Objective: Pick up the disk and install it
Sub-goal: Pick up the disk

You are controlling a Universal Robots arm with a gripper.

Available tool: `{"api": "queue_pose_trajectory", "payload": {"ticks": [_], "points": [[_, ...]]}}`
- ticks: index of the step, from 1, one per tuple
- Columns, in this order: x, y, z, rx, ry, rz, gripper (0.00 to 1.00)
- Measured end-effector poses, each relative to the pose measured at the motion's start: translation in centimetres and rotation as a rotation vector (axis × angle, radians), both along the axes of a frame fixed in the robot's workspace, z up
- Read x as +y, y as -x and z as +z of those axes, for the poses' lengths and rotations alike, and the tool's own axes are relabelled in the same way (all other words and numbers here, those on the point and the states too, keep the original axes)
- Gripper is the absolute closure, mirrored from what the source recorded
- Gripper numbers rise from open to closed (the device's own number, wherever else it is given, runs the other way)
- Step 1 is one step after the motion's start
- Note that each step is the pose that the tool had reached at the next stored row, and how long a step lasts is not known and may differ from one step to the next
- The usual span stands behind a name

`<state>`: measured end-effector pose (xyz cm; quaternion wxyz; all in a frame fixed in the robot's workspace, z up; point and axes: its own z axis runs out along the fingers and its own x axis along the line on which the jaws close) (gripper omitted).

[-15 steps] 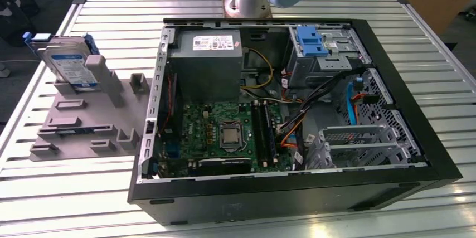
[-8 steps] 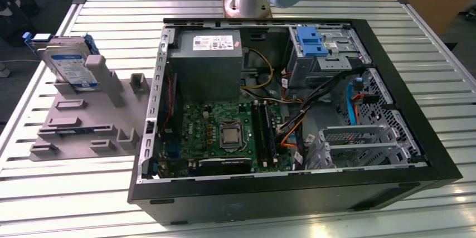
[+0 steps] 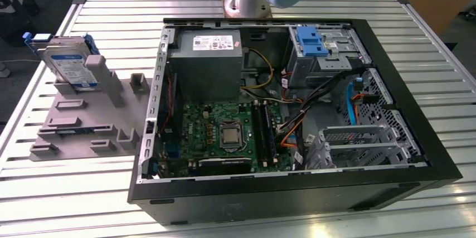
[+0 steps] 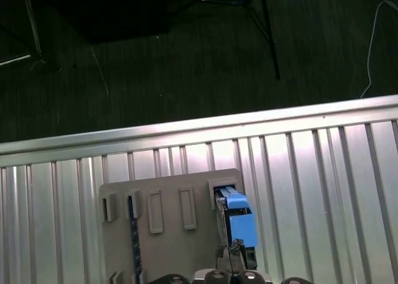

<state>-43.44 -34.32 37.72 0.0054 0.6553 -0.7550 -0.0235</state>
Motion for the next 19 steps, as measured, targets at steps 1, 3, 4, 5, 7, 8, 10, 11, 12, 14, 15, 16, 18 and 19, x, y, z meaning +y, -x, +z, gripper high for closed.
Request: {"api": "queue_pose_trajectory", "payload": {"ticks": [1,3,4,5,7,8,10,11,12,14,15,16,18,19], "points": [[0.09,0.00,-0.02,-0.0007,0.0000,0.000,0.89],[0.14,0.01,-0.05,-0.0013,0.0001,0.000,0.89],[0.14,0.01,-0.06,-0.0011,0.0001,0.000,0.89],[0.14,0.01,-0.06,-0.0012,0.0001,0.000,0.89],[0.14,0.01,-0.07,-0.0014,0.0001,0.000,0.89],[0.14,0.00,-0.07,-0.0019,0.0000,0.000,0.89],[0.14,0.00,-0.07,-0.0025,0.0000,0.000,0.89],[0.14,0.01,-0.06,-0.0026,0.0001,0.000,0.89],[0.14,0.01,-0.06,-0.0028,0.0001,0.000,0.89],[0.14,0.01,-0.07,-0.0031,0.0000,0.000,0.89],[0.14,0.01,-0.07,-0.0033,0.0001,0.000,0.89],[0.14,0.01,-0.07,-0.0038,0.0001,0.000,0.89],[0.14,0.01,-0.08,-0.0053,0.0001,0.000,0.89],[0.14,0.01,-0.08,-0.0062,0.0000,0.000,0.89]]}}
